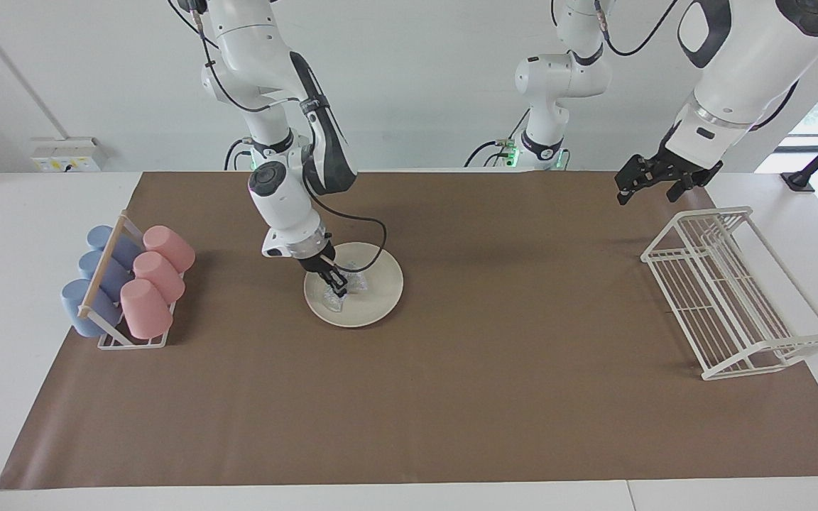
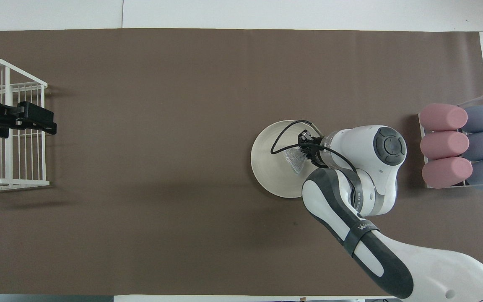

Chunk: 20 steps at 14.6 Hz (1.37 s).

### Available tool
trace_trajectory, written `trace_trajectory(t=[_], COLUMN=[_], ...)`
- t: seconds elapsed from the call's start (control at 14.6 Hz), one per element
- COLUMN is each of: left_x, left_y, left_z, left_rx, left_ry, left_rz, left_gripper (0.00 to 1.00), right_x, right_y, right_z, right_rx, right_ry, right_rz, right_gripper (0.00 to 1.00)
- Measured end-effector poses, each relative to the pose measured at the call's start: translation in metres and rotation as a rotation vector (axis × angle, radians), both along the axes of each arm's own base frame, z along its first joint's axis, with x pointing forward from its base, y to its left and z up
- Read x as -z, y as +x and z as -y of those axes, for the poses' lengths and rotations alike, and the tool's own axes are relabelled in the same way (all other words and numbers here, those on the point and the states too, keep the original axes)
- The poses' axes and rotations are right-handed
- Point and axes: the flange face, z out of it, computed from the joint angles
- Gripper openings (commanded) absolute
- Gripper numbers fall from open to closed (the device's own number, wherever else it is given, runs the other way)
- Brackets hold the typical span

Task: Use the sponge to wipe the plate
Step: 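Wipe the plate surface with the scrubber in the right gripper, then lift the scrubber with the right gripper while the left gripper reaches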

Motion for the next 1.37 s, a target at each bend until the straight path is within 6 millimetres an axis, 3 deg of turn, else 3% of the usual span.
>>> trace_trajectory(t=[0.21, 0.55, 0.96, 1.17, 1.37], left_x=[0.001, 0.002, 0.002, 0.003, 0.005], left_y=[0.0, 0.0, 0.0, 0.0, -0.001], left_z=[0.0, 0.001, 0.002, 0.002, 0.003], left_rx=[0.0, 0.0, 0.0, 0.0, 0.0], left_ry=[-0.002, -0.005, -0.014, -0.016, -0.03], left_rz=[-0.002, -0.005, -0.006, -0.009, -0.015], left_gripper=[1.0, 1.0, 1.0, 1.0, 1.0], right_x=[0.0, -0.001, -0.006, -0.032, -0.099], right_y=[-0.002, -0.028, -0.044, -0.038, -0.03], right_z=[-0.007, -0.07, -0.109, -0.115, -0.127], right_rx=[0.02, 0.112, 0.185, 0.215, 0.182], right_ry=[0.004, 0.022, 0.038, 0.06, 0.031], right_rz=[-0.009, -0.061, -0.089, -0.105, -0.139], right_gripper=[0.0, 0.0, 0.0, 0.0, 0.0])
